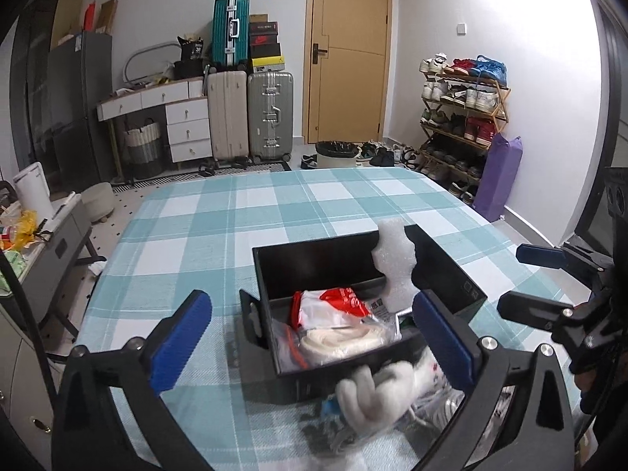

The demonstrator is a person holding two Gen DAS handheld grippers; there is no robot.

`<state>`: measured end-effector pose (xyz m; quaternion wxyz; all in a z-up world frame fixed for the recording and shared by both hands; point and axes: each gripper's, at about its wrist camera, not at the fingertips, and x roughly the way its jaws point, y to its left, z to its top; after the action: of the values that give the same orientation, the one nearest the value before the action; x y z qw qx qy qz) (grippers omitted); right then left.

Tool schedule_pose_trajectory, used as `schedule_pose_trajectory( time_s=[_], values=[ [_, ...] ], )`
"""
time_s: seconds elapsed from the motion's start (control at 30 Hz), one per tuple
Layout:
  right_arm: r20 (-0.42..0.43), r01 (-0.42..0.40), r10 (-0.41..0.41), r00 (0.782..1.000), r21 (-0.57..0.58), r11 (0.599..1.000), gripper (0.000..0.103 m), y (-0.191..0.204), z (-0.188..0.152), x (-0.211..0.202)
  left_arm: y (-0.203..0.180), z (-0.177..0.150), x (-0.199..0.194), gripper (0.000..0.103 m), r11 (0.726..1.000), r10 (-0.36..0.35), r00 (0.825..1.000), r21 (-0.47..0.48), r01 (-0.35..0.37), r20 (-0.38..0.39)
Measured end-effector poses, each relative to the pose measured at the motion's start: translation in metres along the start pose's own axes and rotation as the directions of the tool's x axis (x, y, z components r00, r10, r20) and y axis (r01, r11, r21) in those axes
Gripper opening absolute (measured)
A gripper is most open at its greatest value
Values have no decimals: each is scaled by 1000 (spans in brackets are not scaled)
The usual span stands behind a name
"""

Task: Organize soft objects
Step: 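Release the foam block and red packet into the box with both grippers, then move both grippers back toward the doll and adidas cord bag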

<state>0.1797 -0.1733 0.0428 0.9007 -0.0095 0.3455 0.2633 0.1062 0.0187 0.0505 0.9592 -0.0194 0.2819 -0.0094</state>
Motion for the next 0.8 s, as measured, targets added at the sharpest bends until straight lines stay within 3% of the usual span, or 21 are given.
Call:
schedule_pose_trajectory(
  time_s=[0.5,0.8],
  values=[
    [-18,-80,80,997,9,997,103,19,-31,-22,6,-25,-26,103,1000,17,1000,-20,-17,22],
    [-80,-99,93,992,-63,993,103,38,-41,-26,12,-33,-33,103,999,6,1000,-38,-5,24]
  ],
)
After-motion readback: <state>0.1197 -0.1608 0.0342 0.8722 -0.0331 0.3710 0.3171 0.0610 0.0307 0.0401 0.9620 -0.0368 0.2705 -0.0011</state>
